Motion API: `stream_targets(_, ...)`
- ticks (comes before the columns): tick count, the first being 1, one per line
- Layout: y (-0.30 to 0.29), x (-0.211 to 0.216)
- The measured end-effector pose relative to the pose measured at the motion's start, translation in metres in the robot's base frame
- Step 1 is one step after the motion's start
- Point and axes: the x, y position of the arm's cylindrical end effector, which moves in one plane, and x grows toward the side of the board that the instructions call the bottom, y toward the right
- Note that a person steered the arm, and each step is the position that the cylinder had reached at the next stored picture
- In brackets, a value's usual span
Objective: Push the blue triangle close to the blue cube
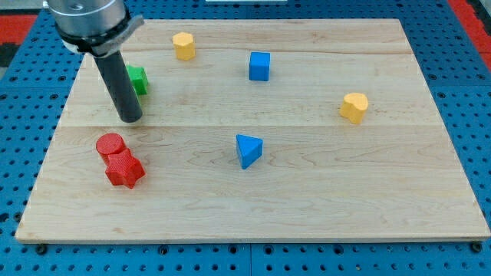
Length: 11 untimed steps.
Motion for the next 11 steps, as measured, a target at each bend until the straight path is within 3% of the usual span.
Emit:
stream_targets(1,0.024,0.005)
stream_targets(3,0.124,0.111)
stream_targets(4,0.183,0.117)
stream_targets(7,0.153,-0.001)
stream_targets(11,0.179,-0.103)
